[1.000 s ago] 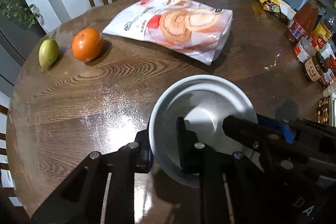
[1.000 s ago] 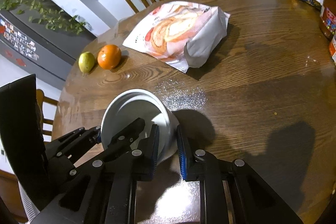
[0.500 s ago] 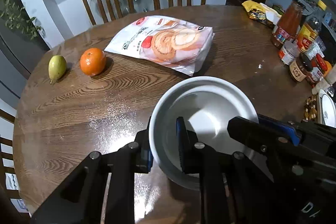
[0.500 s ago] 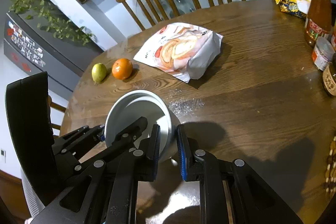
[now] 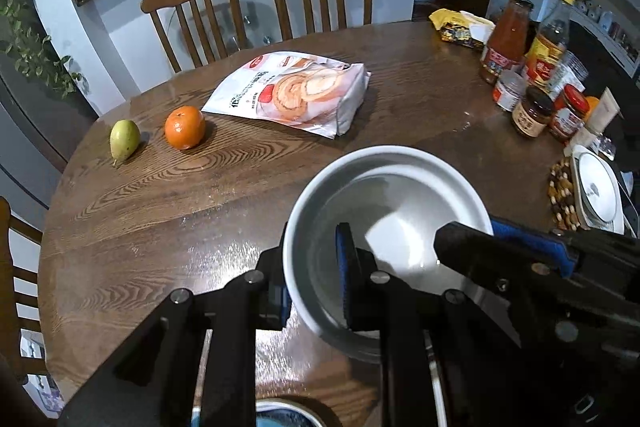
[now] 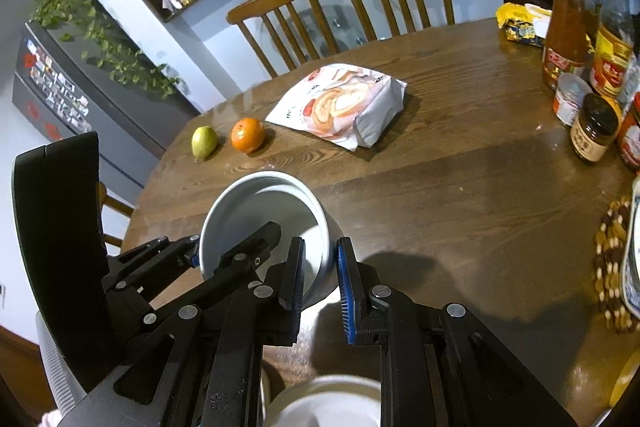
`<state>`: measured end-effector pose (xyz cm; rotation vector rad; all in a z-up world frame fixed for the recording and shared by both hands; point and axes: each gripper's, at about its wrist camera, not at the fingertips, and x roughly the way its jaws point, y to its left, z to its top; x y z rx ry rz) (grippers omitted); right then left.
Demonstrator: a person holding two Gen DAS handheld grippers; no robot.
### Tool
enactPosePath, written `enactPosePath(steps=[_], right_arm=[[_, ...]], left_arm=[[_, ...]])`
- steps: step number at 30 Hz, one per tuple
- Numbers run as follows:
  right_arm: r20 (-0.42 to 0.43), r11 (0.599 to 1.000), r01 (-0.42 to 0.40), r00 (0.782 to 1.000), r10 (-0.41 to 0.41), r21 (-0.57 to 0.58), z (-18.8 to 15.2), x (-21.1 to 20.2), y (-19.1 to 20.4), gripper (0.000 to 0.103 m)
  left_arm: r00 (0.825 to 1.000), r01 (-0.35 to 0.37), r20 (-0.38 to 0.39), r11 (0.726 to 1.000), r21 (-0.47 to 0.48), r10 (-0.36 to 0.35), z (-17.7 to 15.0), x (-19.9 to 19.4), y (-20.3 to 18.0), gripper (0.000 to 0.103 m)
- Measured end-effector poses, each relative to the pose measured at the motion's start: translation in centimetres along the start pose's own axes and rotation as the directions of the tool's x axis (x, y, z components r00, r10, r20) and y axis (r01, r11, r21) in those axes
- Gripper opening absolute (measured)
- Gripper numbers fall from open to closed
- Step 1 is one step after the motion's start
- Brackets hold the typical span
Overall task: Organize plates and bowls
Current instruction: 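Lift the ramekin and carry it over the white bowl stack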
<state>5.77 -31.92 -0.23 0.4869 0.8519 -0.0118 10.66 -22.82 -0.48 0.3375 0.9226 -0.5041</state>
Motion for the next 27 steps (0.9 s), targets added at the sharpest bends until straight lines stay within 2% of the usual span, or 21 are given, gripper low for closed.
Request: enactPosePath(steps=[15, 27], right_arm=[[0.045, 1.0, 0.003, 0.999, -0.004, 0.013, -4.2, -5.0, 0.5, 0.019], [0.059, 1.0, 0.021, 0.998, -0.022, 0.016, -7.5, -7.2, 0.9, 0.019]], left_arm=[[0.999, 0.03, 0.034, 0.999, 0.032, -0.031, -3.5, -4.5, -1.8, 0.016], [0.999, 0.034, 0.036, 0.998, 0.053, -0.036, -6.4, -6.6, -3.2, 0.016]])
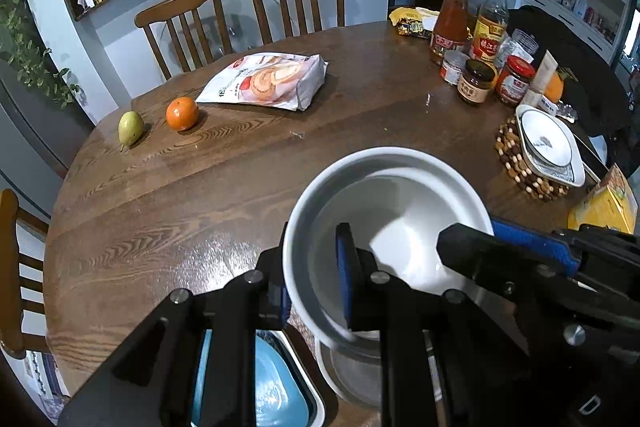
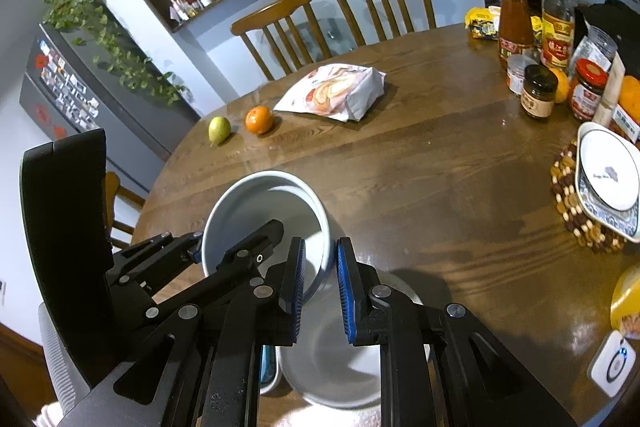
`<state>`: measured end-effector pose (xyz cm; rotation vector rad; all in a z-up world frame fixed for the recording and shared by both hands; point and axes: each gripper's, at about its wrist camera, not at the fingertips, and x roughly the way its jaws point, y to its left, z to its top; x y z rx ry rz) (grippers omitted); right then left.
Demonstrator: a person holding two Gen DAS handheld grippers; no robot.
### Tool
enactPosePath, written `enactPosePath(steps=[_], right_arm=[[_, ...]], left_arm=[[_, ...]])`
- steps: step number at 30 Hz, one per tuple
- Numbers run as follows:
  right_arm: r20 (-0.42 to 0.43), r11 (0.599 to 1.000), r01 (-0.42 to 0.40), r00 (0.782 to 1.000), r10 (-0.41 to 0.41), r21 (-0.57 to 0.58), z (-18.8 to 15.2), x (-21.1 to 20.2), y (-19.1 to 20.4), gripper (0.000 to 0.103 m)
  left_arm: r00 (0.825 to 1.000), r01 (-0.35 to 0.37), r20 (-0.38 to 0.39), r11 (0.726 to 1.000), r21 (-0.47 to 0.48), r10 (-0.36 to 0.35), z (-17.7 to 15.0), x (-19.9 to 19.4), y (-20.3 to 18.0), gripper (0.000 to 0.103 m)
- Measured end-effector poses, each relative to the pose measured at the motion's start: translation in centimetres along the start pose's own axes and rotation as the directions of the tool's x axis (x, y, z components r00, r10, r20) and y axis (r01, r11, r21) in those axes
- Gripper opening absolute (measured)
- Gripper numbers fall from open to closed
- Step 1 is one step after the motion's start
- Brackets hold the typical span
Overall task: Organize plates and bowls
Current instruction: 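Lift the ramekin and carry it over the white bowl stack, then lower the ramekin into the bowls and open the left gripper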
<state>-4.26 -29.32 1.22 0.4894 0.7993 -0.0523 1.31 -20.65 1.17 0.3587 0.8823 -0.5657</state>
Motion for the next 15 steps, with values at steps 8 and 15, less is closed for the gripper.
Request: enactPosePath(steps=[8, 15], right_arm=[[-0.012, 1.0, 0.009, 1.0, -0.009, 0.011, -2.0, -1.0, -0.4, 0.019], [-0.033, 1.0, 0.01, 0.999, -0.009, 0.027, -3.5, -1.2, -1.1, 0.019]], left_arm=[[1.0, 0.01, -0.014, 1.0, 0.01, -0.01, -1.7, -0.6, -0.9, 0.016], [0.999, 0.017, -0.038, 1.0, 0.02, -0.016, -3.0, -0.5, -1.7, 0.016]])
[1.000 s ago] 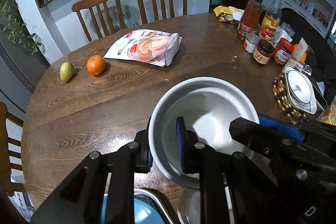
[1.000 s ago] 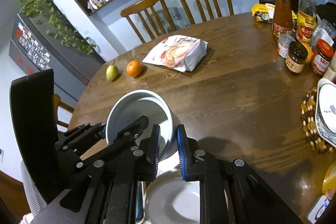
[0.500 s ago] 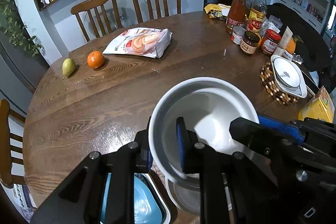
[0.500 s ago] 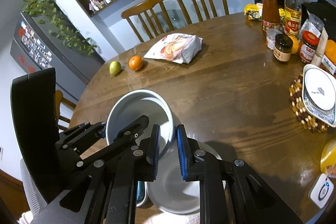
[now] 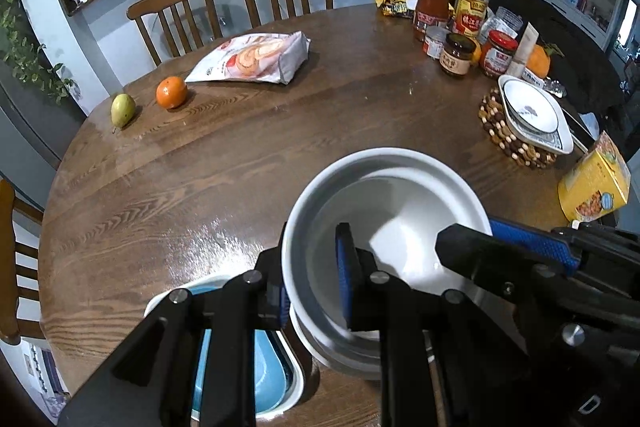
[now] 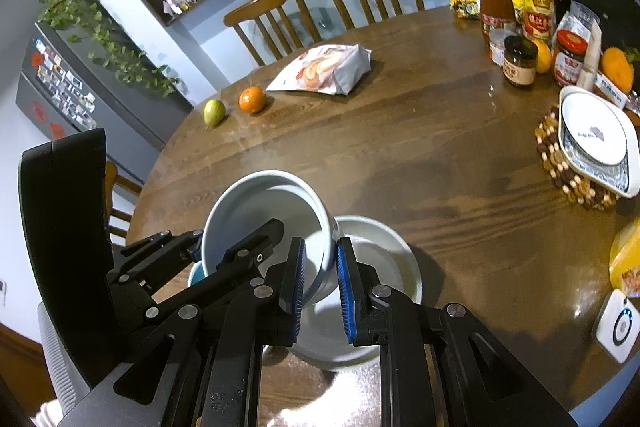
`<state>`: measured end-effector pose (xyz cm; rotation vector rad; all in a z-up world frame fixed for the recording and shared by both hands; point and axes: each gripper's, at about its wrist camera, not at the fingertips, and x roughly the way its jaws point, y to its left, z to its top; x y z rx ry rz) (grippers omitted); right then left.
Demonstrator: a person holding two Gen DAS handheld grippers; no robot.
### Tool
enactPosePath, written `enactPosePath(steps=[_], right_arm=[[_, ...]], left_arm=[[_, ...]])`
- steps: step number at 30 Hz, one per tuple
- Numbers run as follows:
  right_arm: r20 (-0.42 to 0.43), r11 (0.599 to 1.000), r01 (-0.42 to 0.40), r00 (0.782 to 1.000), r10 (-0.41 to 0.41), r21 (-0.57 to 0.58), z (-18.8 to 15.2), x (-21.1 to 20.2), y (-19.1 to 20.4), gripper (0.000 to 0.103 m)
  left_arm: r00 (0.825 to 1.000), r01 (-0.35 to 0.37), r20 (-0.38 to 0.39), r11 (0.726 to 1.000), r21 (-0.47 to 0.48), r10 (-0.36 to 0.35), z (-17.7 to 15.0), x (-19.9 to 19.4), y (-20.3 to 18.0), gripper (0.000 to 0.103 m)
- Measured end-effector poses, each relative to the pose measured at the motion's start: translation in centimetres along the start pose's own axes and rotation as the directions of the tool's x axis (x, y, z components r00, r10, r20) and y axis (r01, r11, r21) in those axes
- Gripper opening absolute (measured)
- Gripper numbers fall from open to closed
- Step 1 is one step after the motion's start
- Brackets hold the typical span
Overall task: Organize plates and bowls
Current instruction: 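Lower the ramekin into the bowls and open the left gripper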
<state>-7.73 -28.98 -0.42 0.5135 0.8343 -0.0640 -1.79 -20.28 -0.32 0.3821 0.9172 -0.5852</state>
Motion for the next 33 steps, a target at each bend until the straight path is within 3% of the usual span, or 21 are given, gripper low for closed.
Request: enactPosePath(steps=[8, 18, 33], right_arm=[[-0.043, 1.0, 0.008, 0.999, -0.008, 0.011, -1.3, 0.7, -0.9, 0.019], [-0.135, 0.999, 0.022, 0.991, -0.016, 0.045, -2.8, 3.2, -2.6, 0.019], [-0.172, 0.997, 0.051, 0.984, -0.041, 0.053, -3.1, 4.8, -3.1, 0.019]], left_arm=[[0.998, 0.016, -0.058, 1.0, -0.001, -0.016, -1.4, 1.3, -0.7, 0.016], [0.983, 0.049, -0.177, 0.998, -0.025, -0.053, -3.1, 4.6, -1.2, 0.016], [0.976, 0.052, -0.212, 0.998, -0.021, -0.055, -3.5, 6.3, -1.5, 0.016]])
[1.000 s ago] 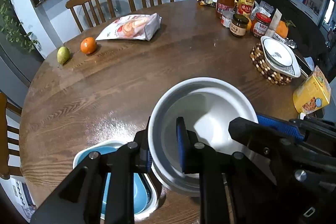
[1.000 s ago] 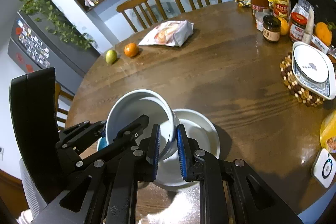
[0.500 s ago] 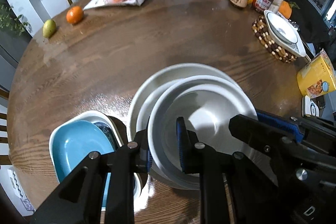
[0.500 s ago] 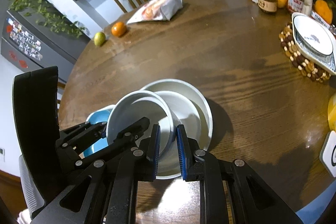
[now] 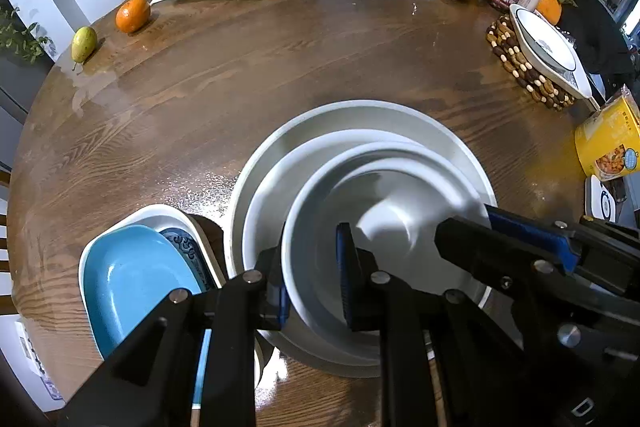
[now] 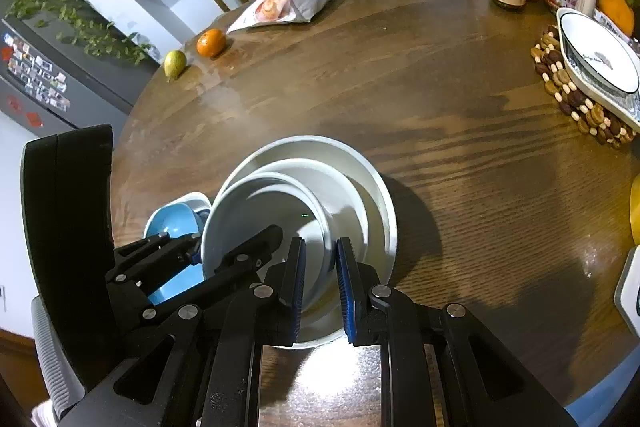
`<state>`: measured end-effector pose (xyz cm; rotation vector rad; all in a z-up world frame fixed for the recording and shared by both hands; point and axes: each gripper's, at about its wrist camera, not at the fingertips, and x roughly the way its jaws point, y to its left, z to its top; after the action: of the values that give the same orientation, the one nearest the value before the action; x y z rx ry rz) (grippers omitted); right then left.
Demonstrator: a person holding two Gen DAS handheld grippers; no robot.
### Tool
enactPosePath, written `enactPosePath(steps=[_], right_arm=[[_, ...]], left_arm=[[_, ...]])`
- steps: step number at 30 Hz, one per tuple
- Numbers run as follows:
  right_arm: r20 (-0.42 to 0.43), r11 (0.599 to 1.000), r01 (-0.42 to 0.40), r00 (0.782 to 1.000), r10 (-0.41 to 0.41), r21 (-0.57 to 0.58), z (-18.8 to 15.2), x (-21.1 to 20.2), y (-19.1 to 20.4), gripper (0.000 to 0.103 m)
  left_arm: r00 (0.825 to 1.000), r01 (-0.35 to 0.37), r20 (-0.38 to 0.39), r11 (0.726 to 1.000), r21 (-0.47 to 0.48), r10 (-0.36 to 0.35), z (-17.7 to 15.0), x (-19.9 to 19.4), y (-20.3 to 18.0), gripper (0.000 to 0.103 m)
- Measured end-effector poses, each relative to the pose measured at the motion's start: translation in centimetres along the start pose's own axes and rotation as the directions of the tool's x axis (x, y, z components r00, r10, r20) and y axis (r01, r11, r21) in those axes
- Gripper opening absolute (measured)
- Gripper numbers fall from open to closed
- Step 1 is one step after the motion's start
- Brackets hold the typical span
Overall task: Organize plates and bowls
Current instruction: 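Lower the ramekin into the bowls and open the left gripper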
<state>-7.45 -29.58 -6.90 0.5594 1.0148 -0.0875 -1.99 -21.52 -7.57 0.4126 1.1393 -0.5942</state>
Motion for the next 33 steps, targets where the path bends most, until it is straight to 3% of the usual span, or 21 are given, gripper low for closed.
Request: enactPosePath(steps=[33], right_arm=[[-0.006, 0.999, 0.031, 0.999, -0.031, 0.013, 0.6, 0.72, -0.29, 0.019]], left_arm=[[1.0, -0.006, 0.001, 0.999, 0.032, 0.006, 0.6, 0.79, -0.57, 0.016]])
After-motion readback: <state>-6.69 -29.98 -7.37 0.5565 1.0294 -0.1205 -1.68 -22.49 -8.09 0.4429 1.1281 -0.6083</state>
